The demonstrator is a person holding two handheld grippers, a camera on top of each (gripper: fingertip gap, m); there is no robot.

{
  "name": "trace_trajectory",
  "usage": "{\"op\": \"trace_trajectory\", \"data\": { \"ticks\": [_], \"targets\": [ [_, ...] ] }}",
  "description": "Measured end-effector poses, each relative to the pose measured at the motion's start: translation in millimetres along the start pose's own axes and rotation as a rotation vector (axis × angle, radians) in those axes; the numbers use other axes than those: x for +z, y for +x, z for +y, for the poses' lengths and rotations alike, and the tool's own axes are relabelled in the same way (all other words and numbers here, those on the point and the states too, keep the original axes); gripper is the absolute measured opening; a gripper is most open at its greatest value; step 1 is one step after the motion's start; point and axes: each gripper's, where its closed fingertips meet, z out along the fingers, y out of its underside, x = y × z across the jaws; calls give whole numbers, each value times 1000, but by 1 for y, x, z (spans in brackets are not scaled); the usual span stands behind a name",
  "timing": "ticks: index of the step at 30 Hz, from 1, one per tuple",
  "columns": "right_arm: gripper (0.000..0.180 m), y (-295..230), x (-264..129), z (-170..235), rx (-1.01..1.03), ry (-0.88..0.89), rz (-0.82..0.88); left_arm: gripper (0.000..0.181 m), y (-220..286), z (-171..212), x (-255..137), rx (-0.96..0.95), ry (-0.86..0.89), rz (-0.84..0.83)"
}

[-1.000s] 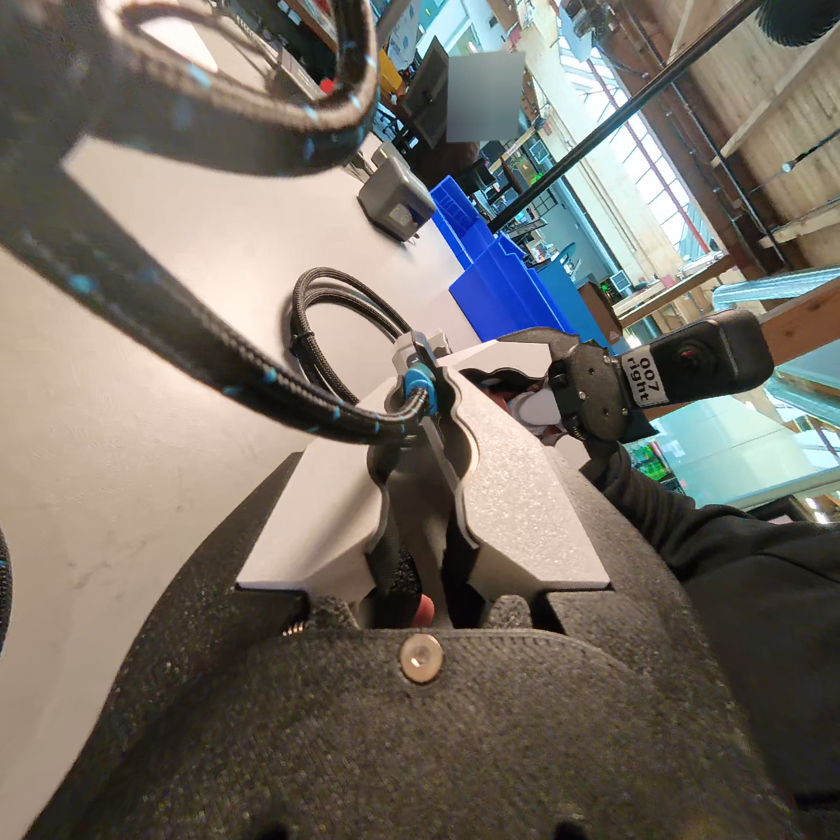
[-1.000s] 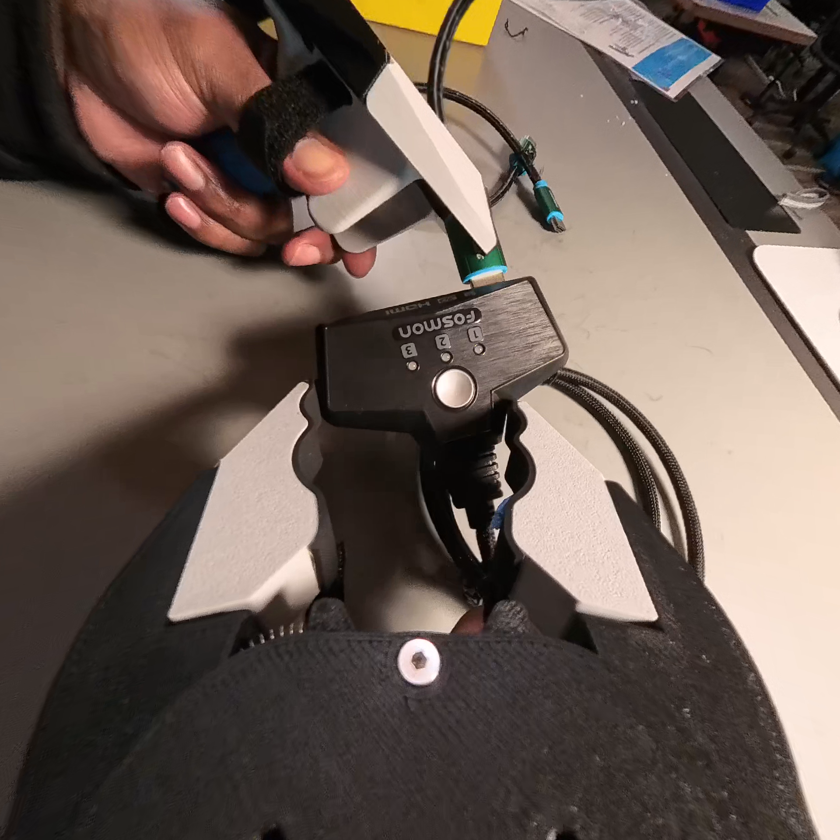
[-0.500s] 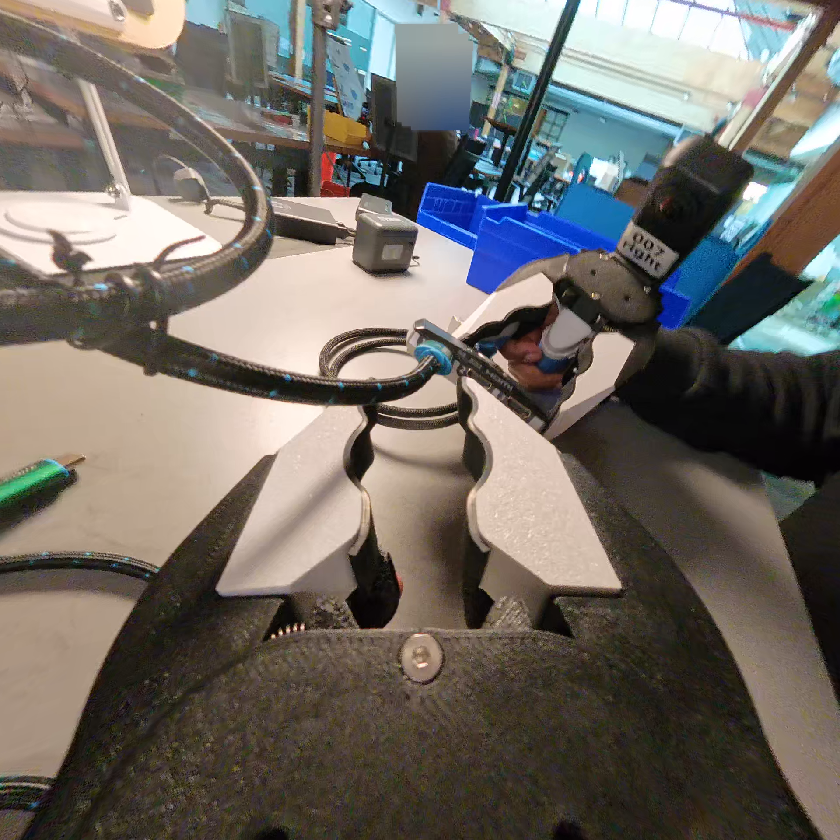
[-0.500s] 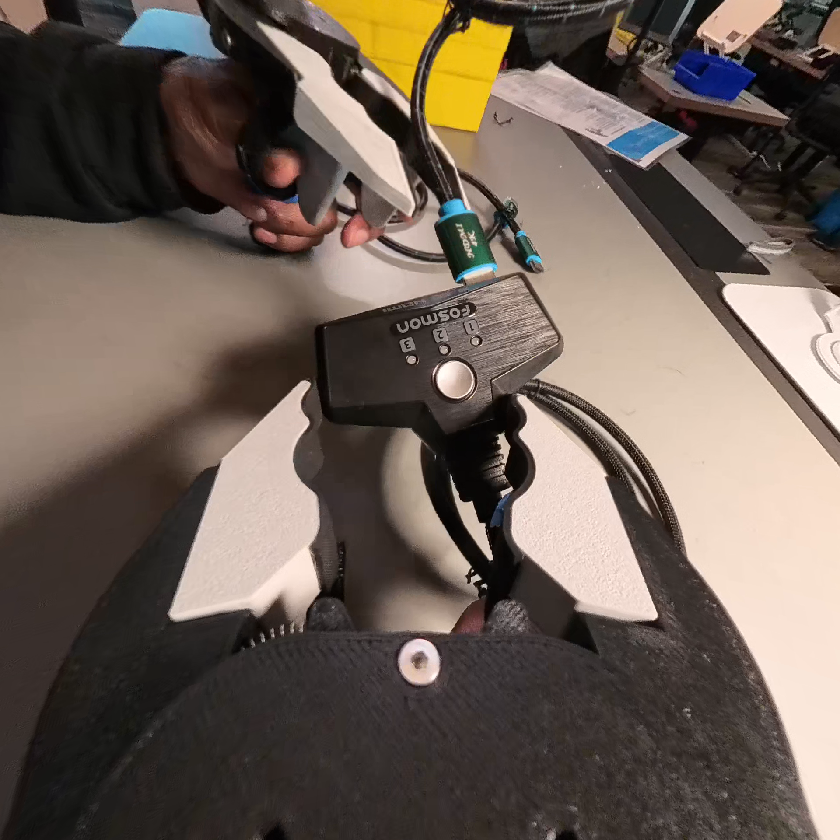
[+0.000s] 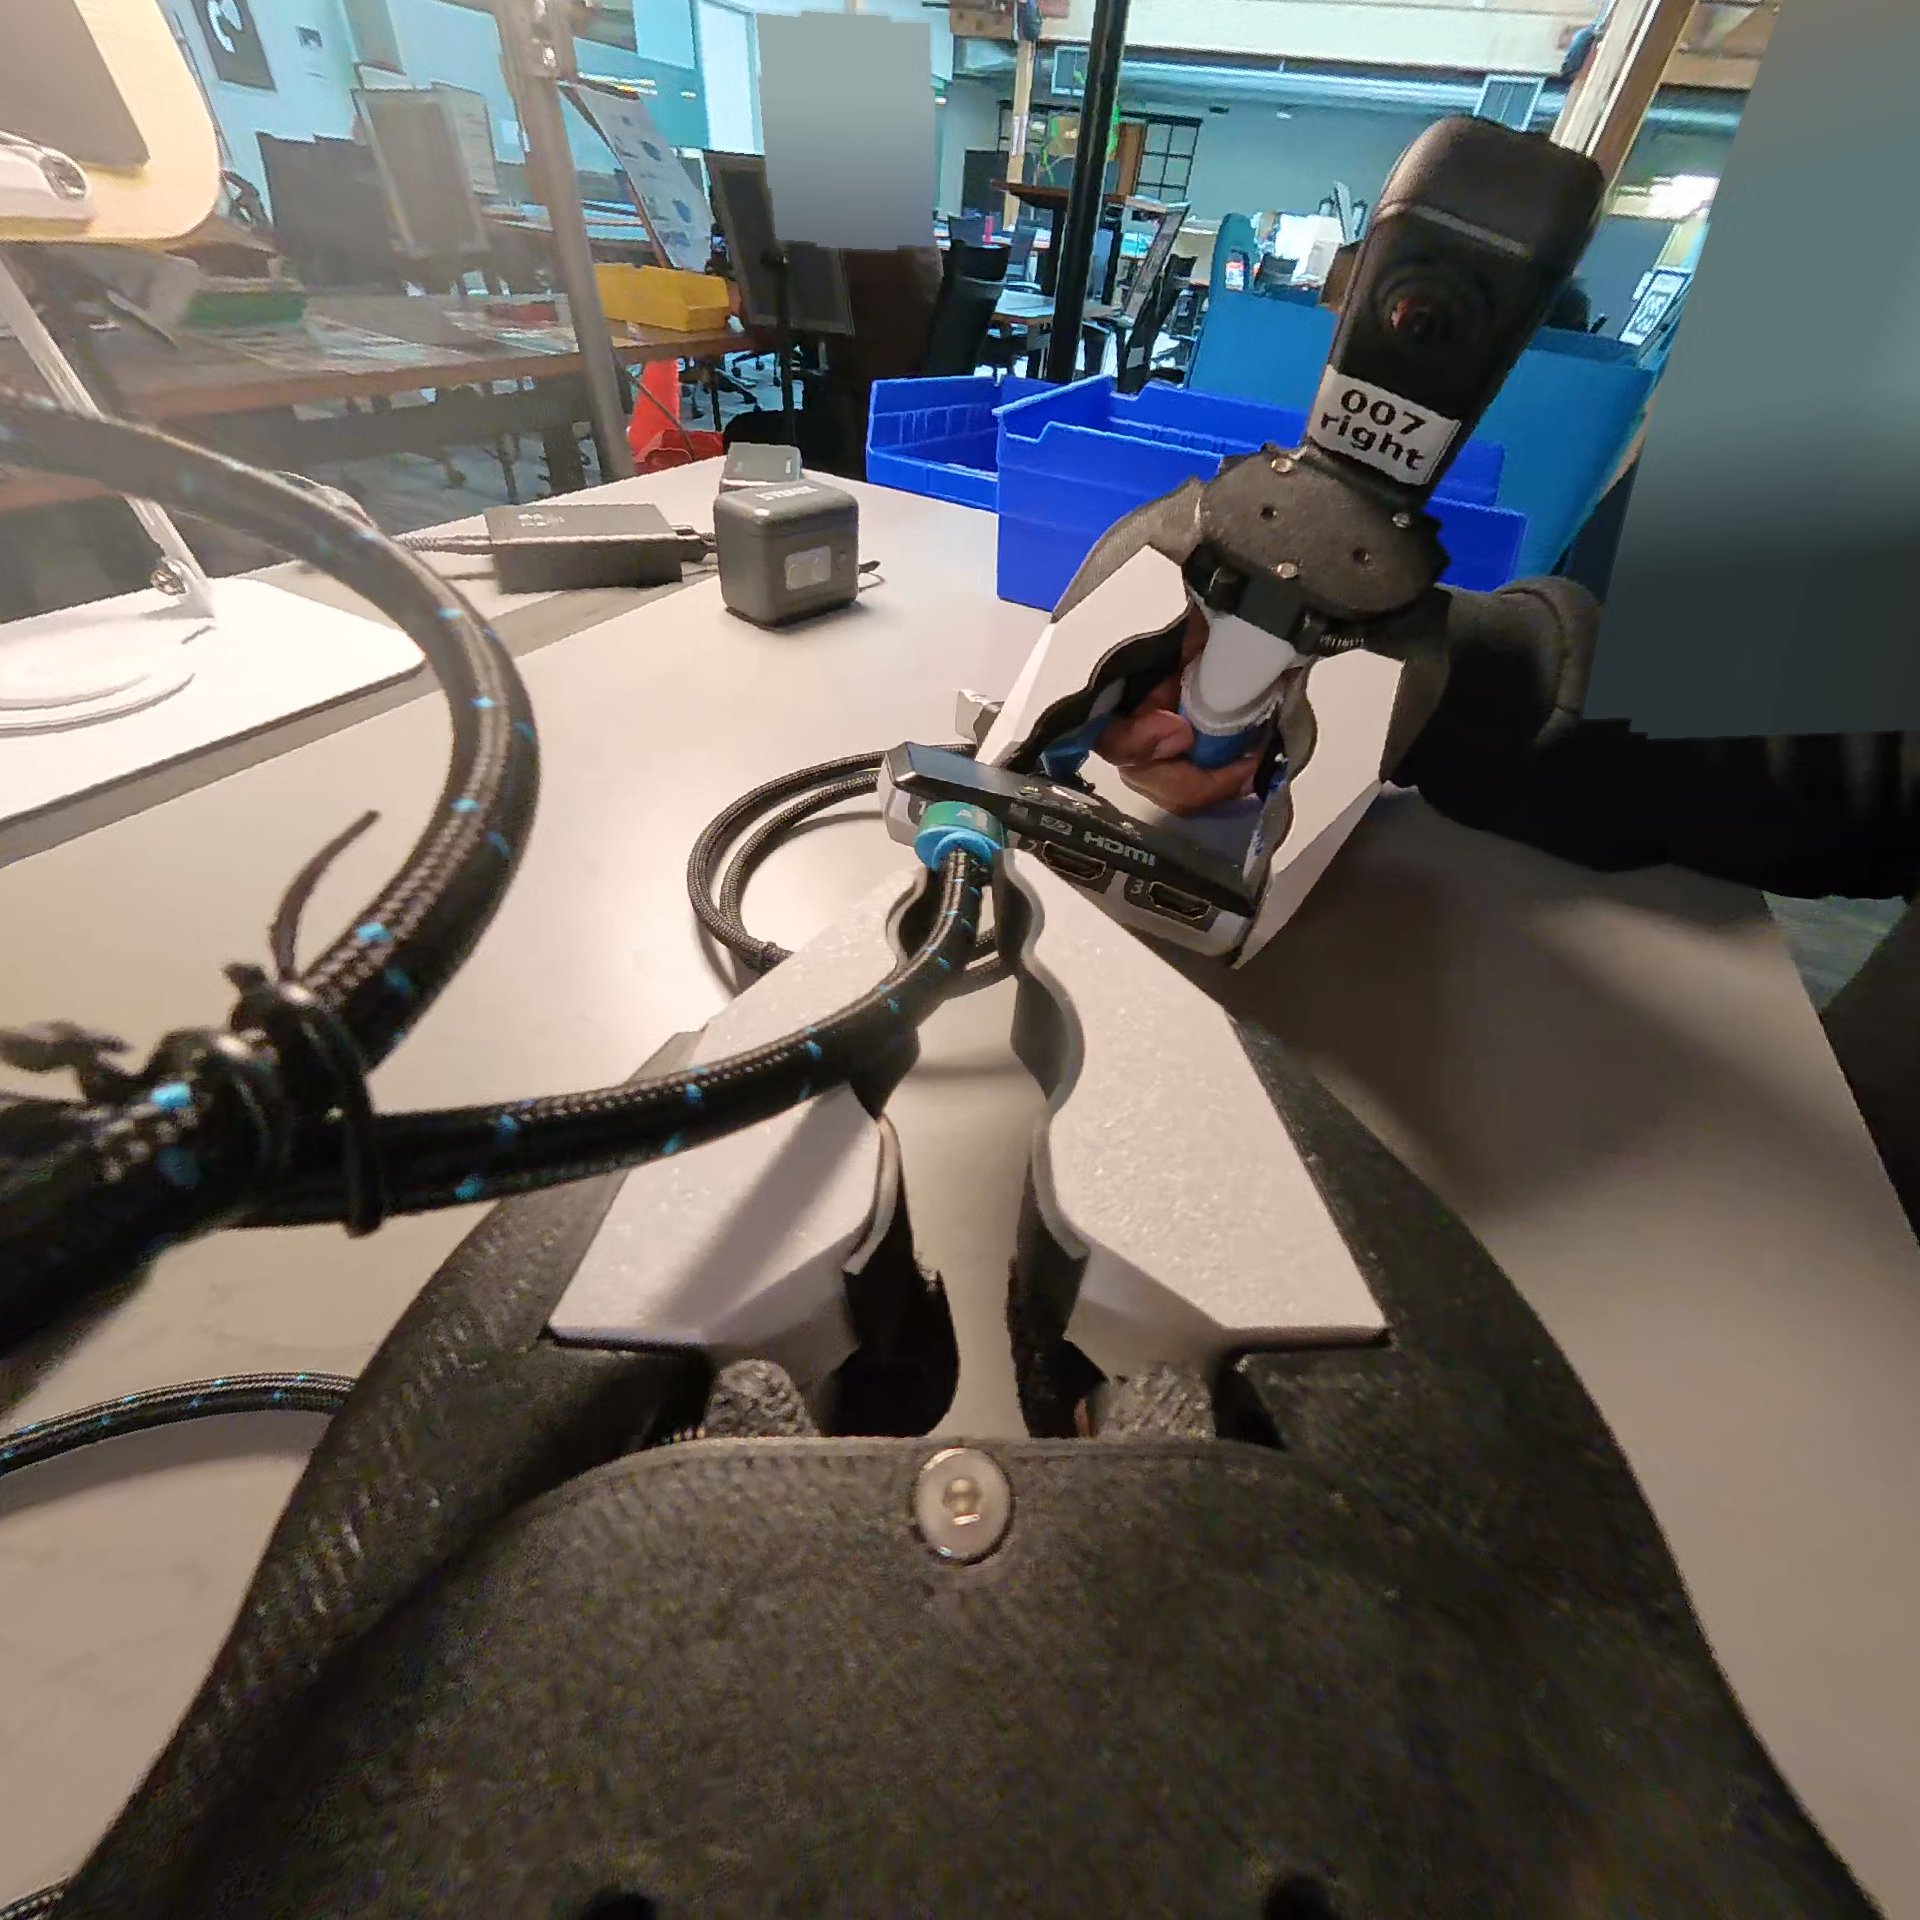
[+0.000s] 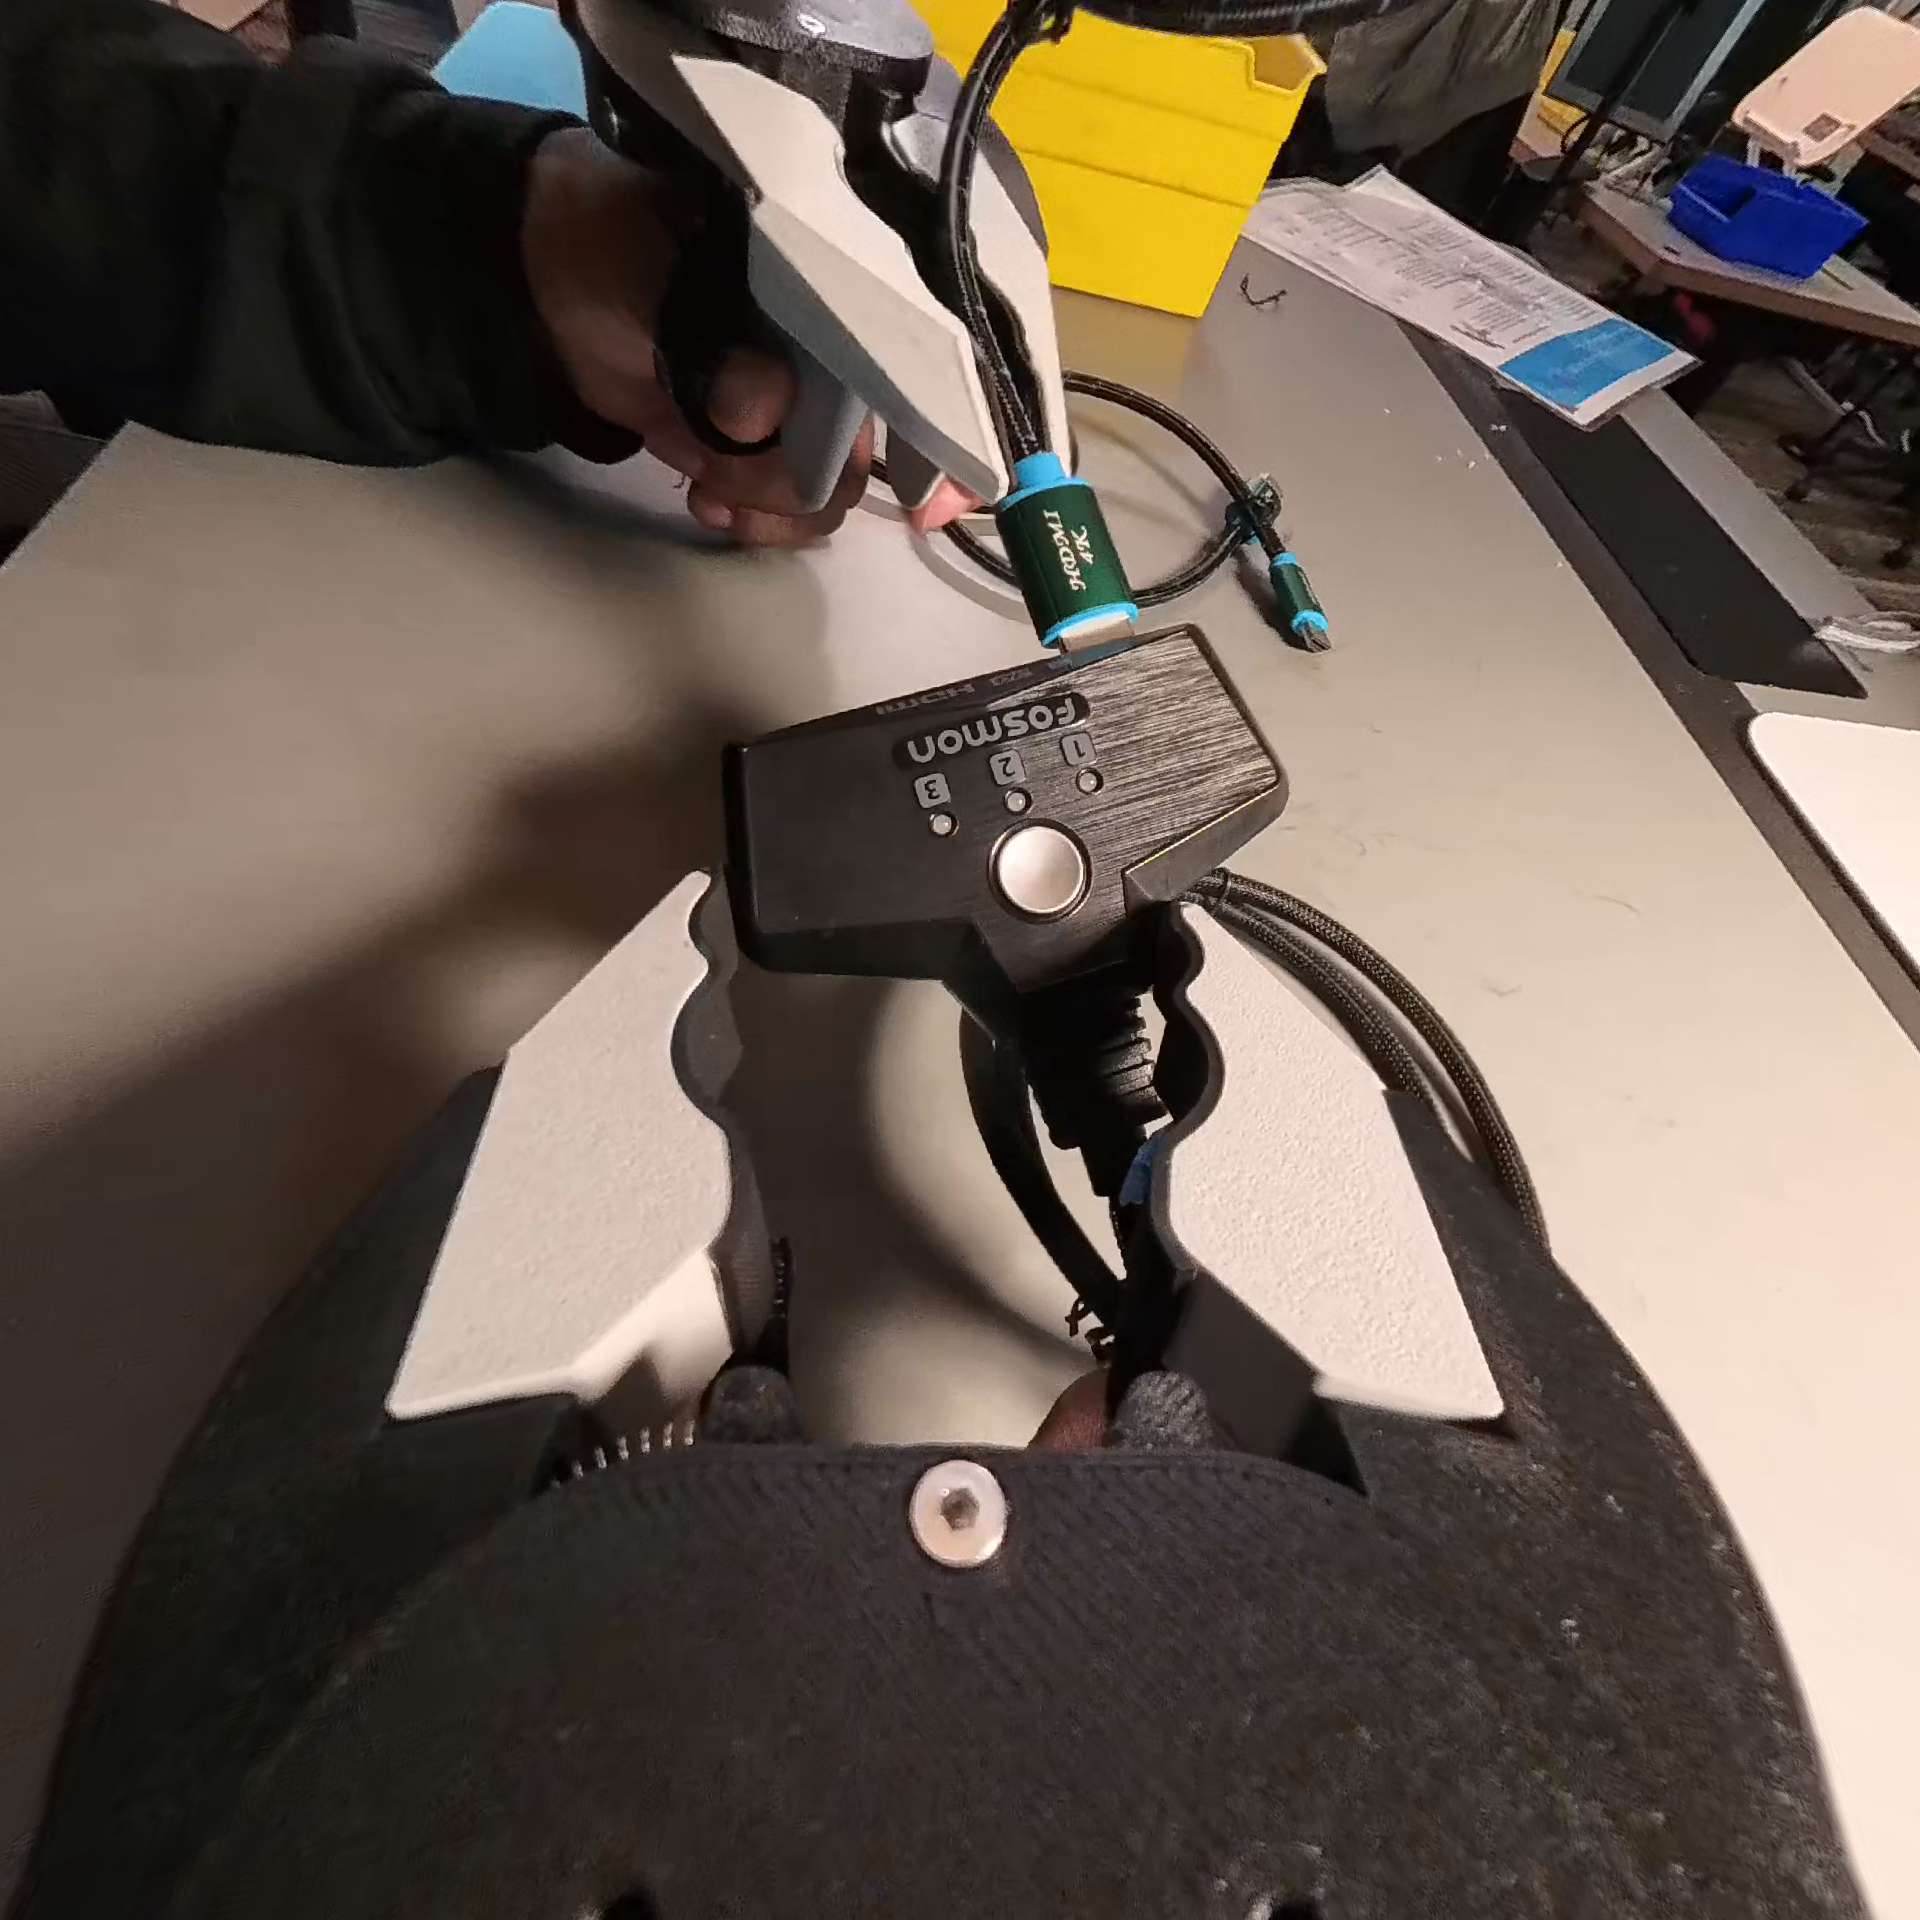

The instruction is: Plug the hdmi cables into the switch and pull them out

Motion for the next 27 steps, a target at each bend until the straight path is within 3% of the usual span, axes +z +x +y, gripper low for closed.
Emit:
{"op": "trace_trajectory", "data": {
  "ticks": [11,12,13,16,20,22,24,27],
  "targets": [
    [83,-8,9,11,6,-63,-37,11,6,9,-1,26,-67,12],
    [83,-7,10,12,8,-66,-30,17,4,12,-1,16,-79,10],
    [82,-6,10,12,8,-67,-21,10,2,15,-1,5,-94,6],
    [83,1,7,3,5,-31,19,16,-1,11,-2,-105,-49,30],
    [83,11,9,4,-84,-85,135,12,-9,2,-1,-396,25,91],
    [83,10,10,6,-110,-95,141,18,-11,5,0,-463,16,101],
    [82,4,12,5,-118,-90,116,42,-10,2,0,-478,37,111],
    [82,3,16,3,-146,-96,140,43,-9,2,5,-558,53,125]
  ]
}}
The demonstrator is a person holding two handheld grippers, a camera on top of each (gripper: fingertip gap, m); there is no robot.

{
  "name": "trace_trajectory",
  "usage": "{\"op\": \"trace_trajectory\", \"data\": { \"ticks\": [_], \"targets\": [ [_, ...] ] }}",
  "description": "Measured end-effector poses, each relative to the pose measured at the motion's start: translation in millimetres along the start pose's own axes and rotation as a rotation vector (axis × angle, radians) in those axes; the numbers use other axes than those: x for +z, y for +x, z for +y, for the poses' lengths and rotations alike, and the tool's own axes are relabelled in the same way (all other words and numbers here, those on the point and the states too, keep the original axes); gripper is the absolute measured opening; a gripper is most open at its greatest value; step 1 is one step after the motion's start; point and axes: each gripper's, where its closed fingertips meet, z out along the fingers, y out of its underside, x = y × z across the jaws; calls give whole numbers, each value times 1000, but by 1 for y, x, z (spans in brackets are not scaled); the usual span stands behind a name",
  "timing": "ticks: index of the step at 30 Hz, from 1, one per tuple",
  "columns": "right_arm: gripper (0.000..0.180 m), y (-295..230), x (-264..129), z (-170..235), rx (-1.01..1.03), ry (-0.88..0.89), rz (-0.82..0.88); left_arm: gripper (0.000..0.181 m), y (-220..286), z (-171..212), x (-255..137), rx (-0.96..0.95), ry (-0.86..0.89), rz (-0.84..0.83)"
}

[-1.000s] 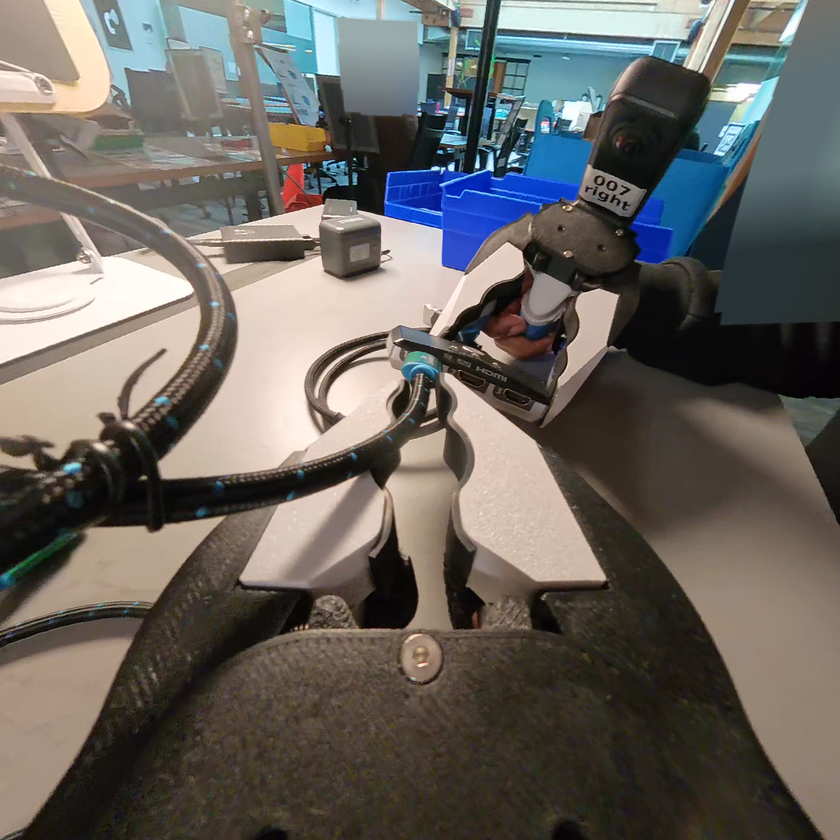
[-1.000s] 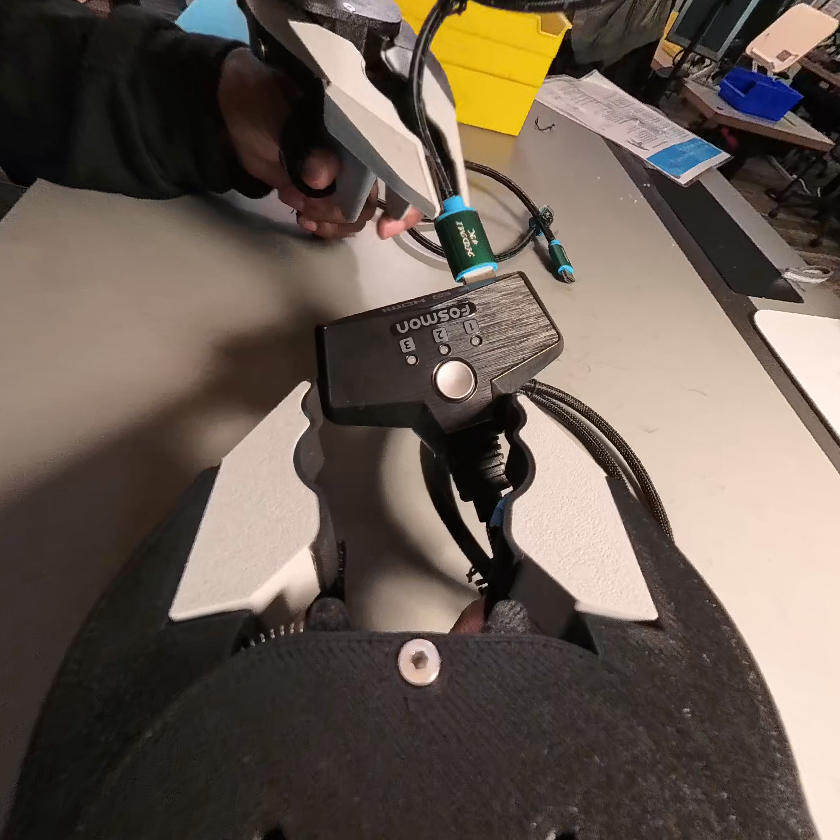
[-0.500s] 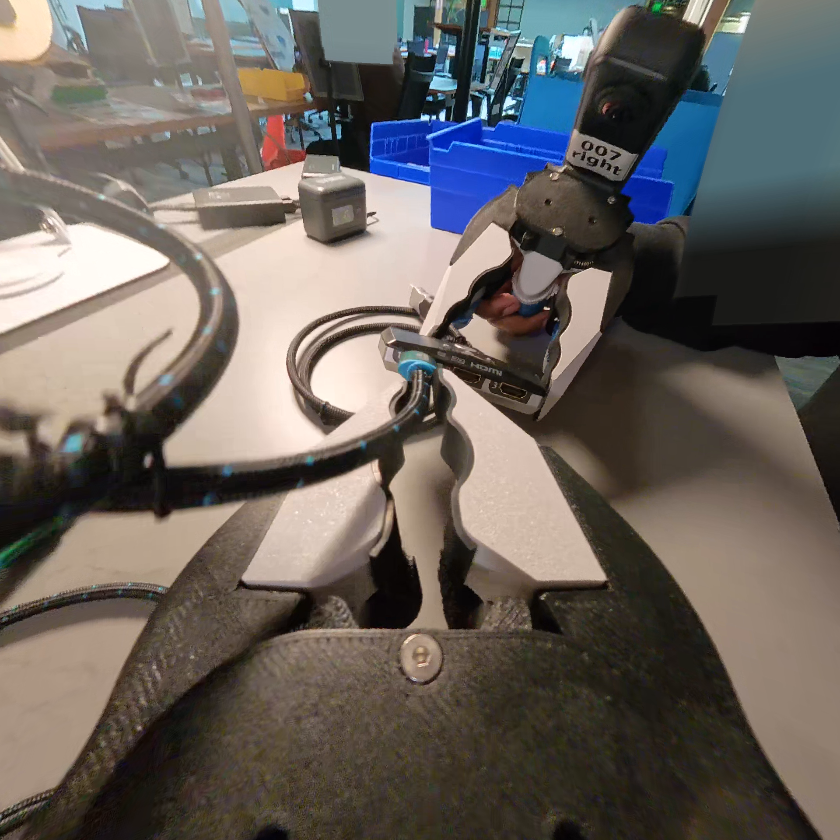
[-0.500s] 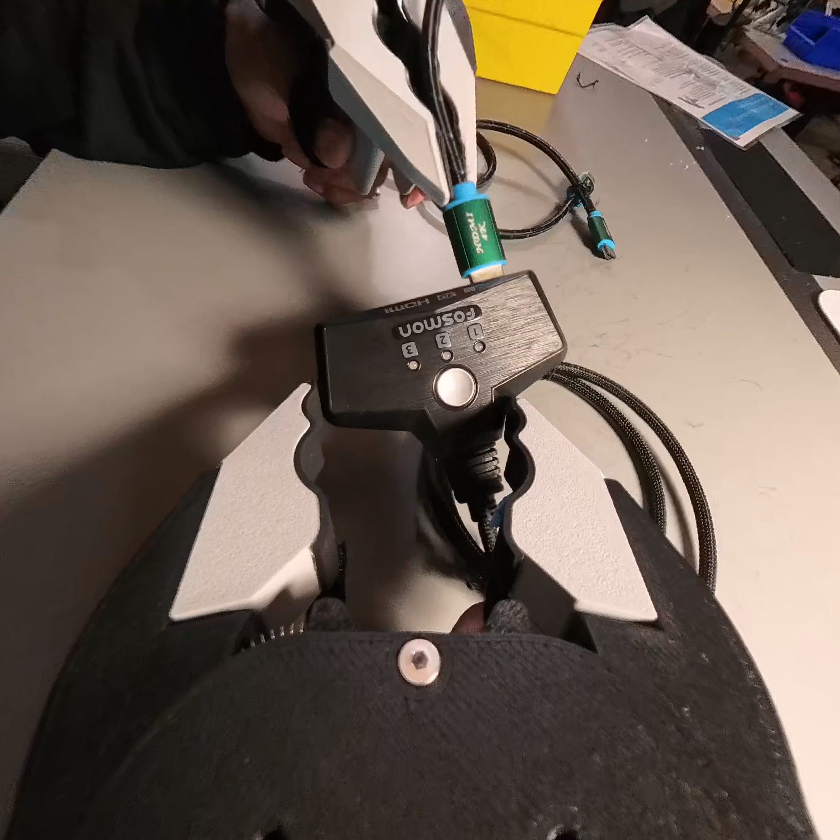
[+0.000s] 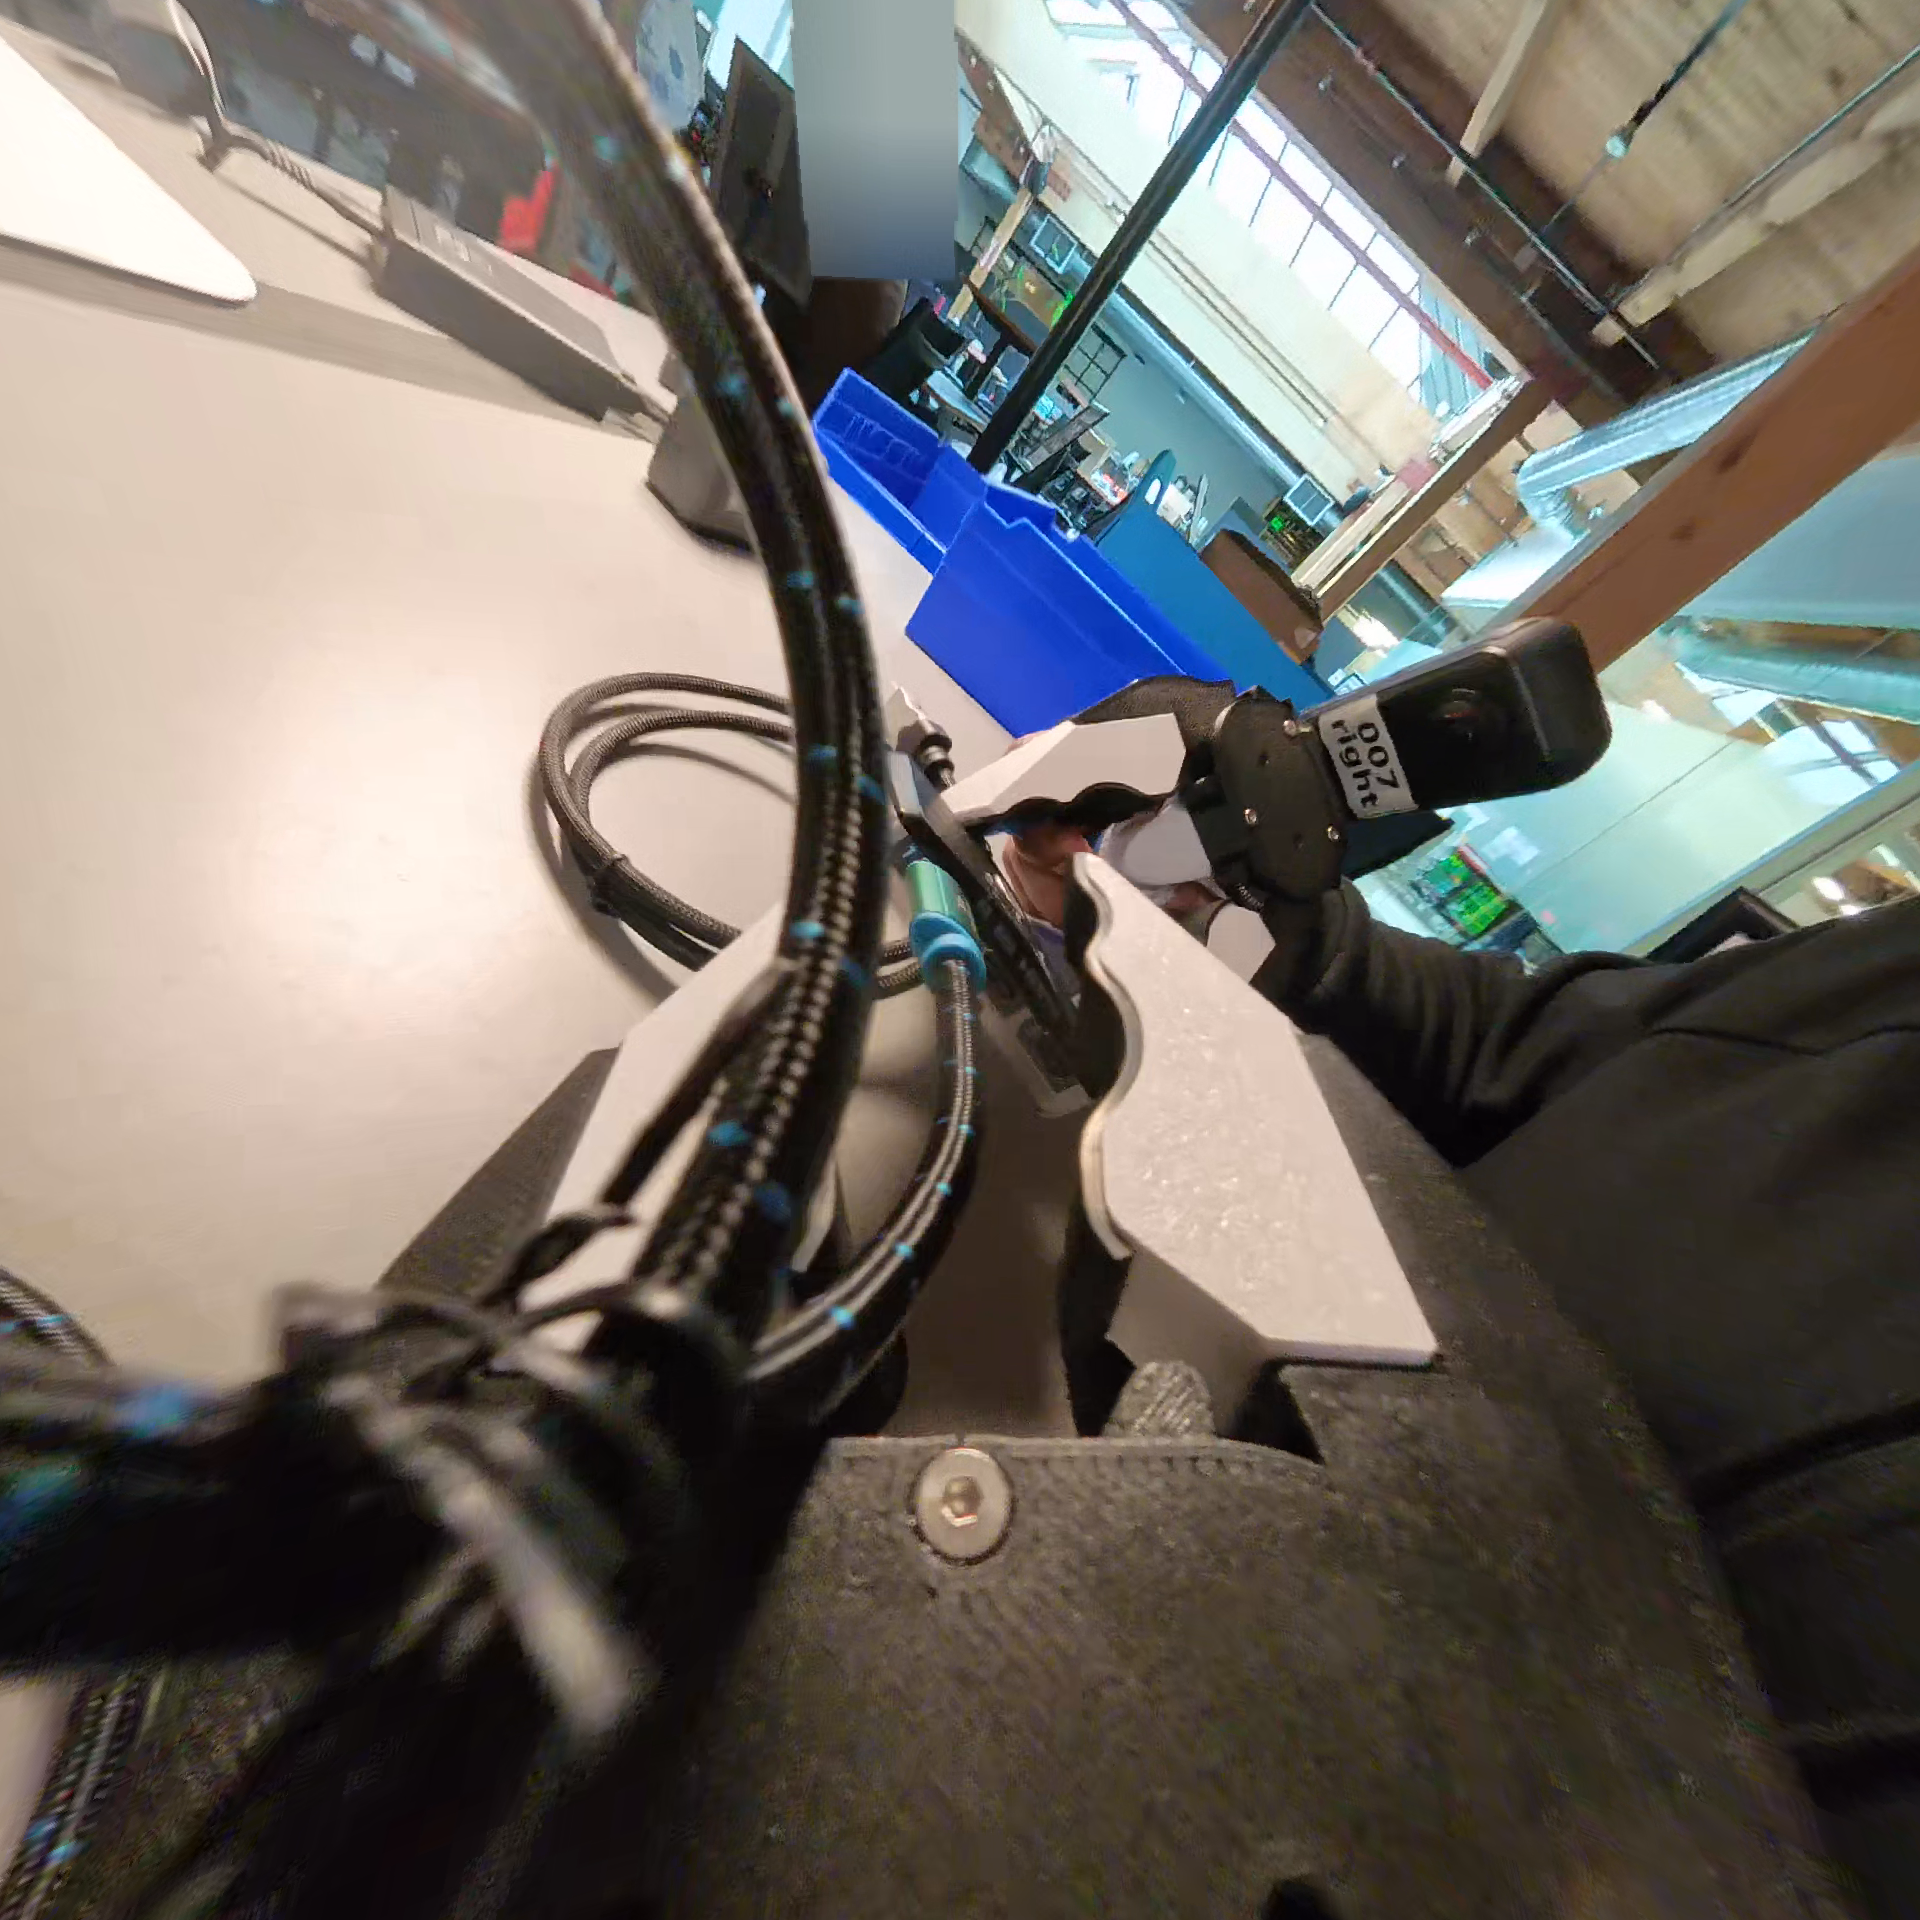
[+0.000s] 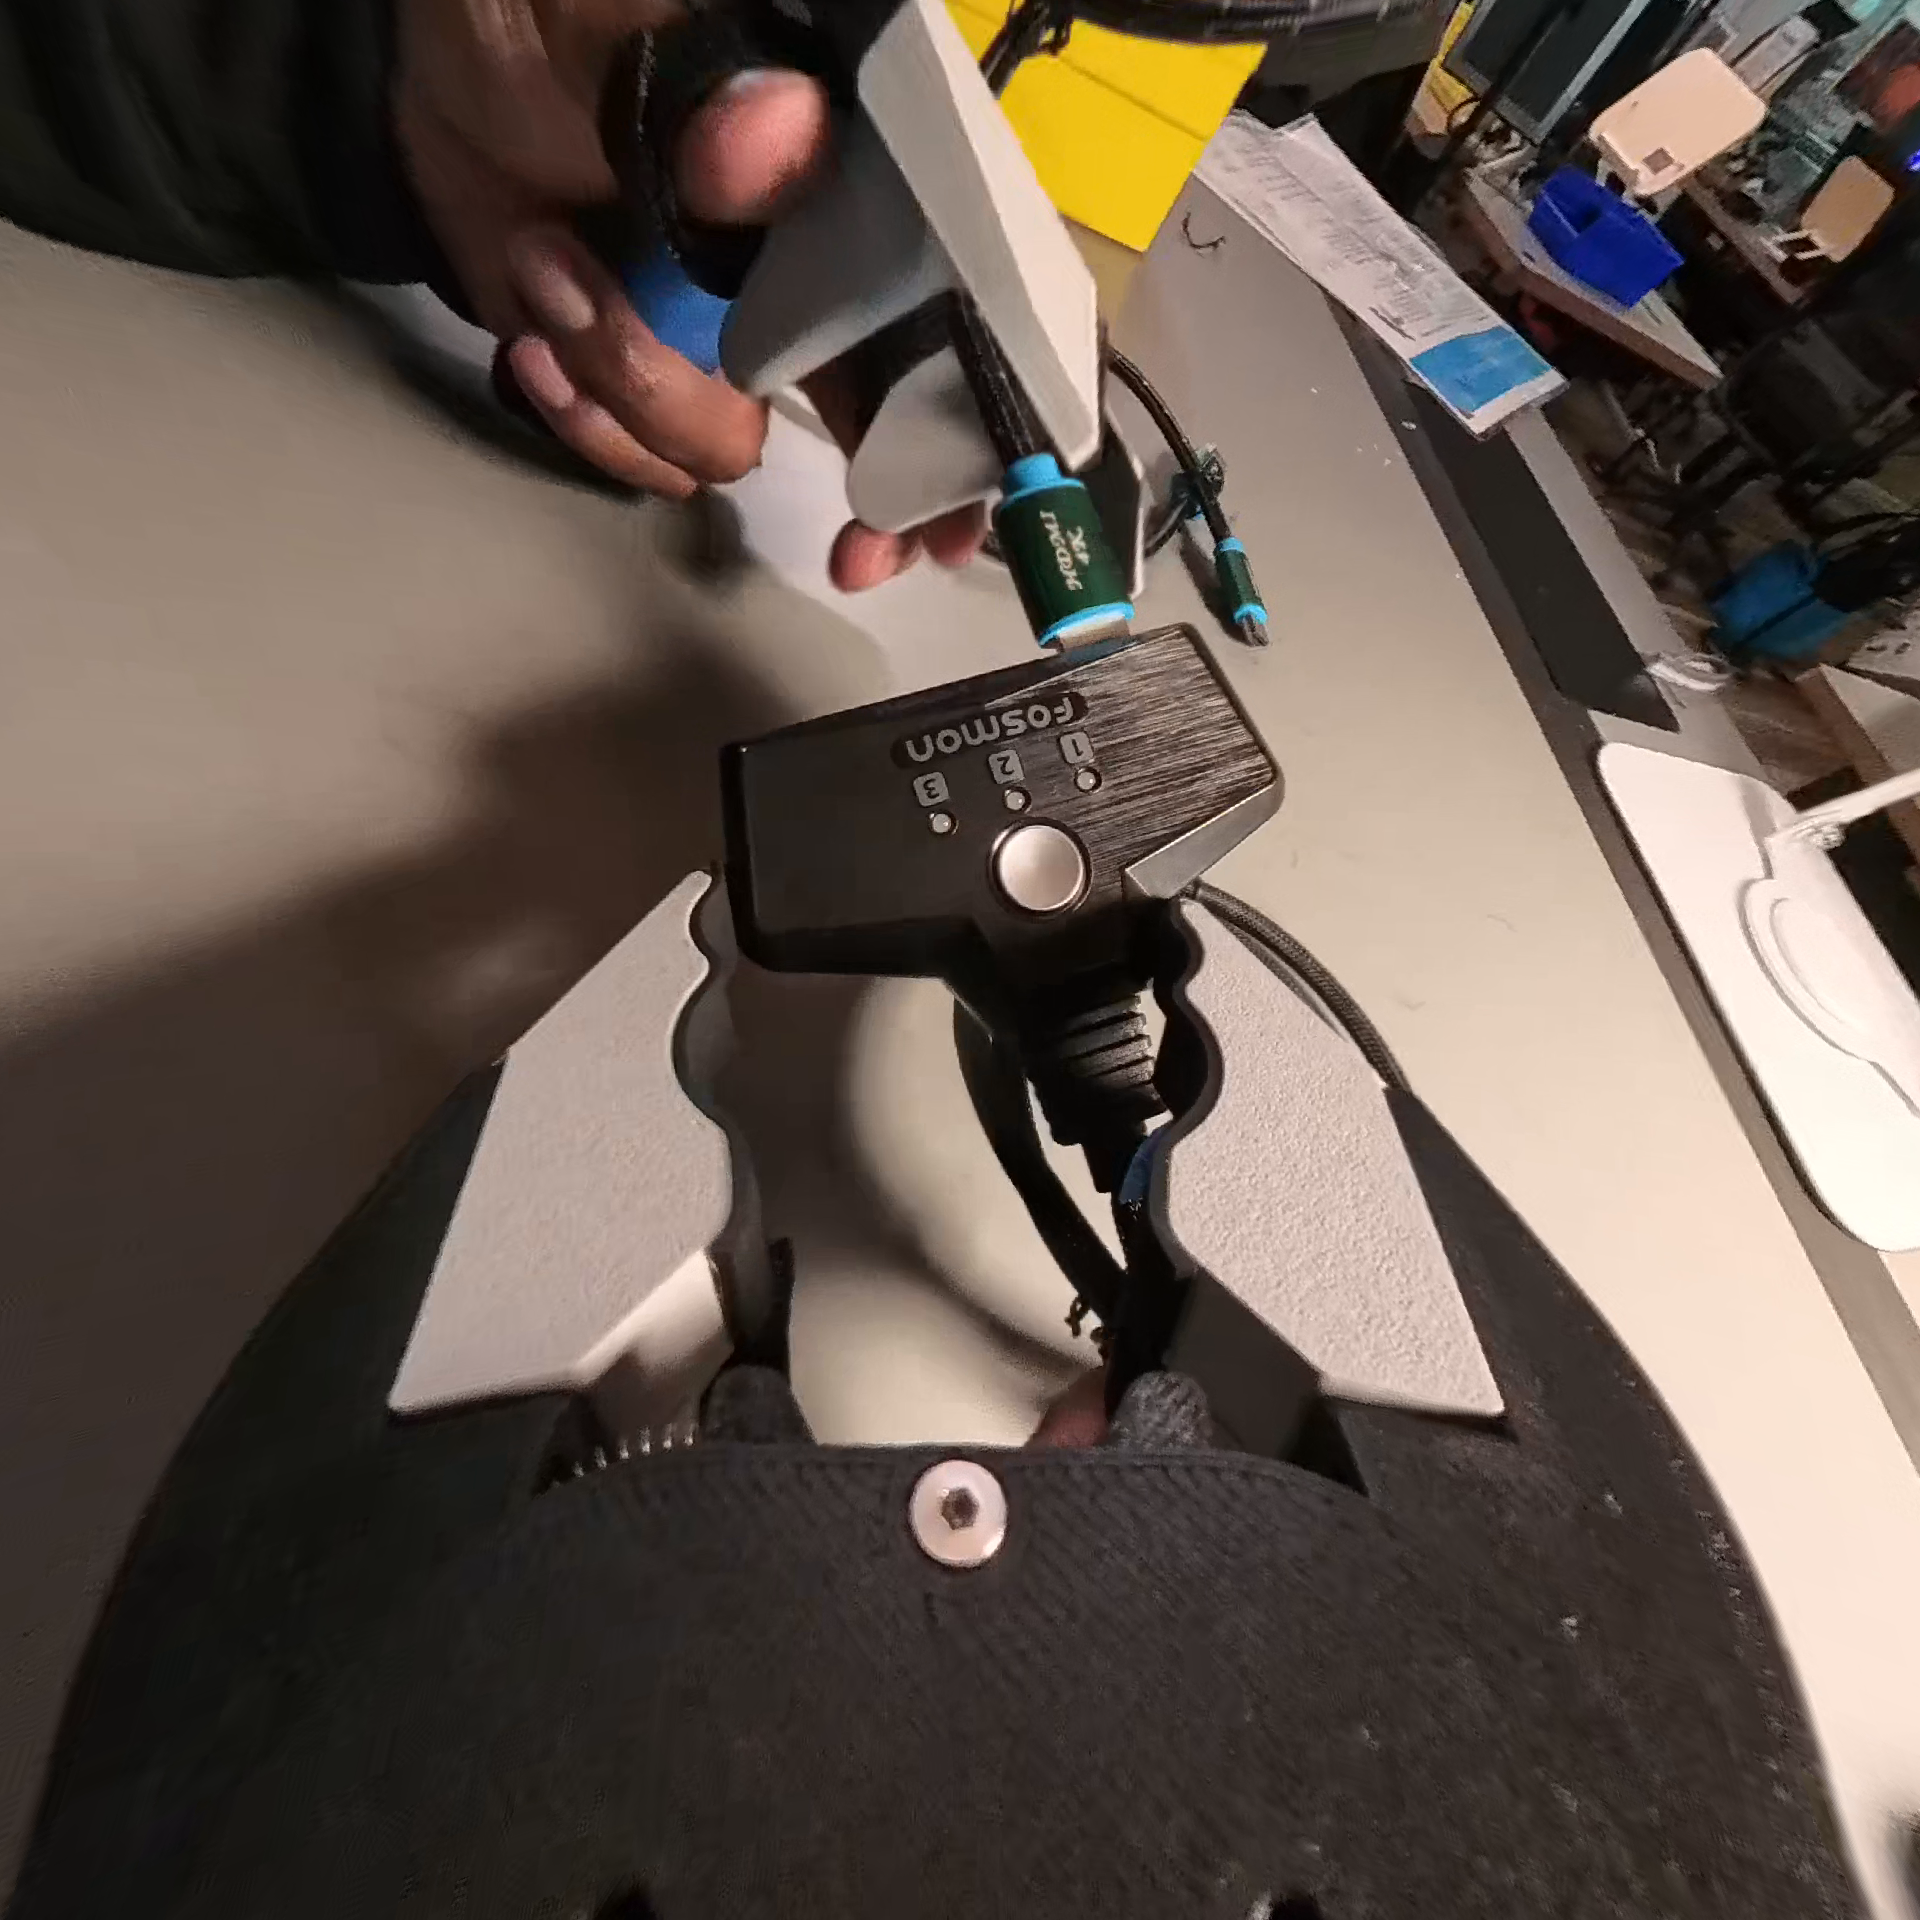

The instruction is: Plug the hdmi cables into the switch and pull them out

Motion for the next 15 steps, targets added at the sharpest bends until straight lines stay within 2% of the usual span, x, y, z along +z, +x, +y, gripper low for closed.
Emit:
{"op": "trace_trajectory", "data": {
  "ticks": [3,5,12,15],
  "targets": [
    [82,3,0,-1,-25,-4,38,34,-3,14,6,-21,-74,-24],
    [83,3,-1,-3,-26,6,37,14,-3,13,6,-28,-69,-29],
    [91,5,-9,5,-93,-50,32,15,-4,16,4,-135,-67,20],
    [87,1,-11,14,-112,-114,-2,15,2,20,4,-112,-101,50]
  ]
}}
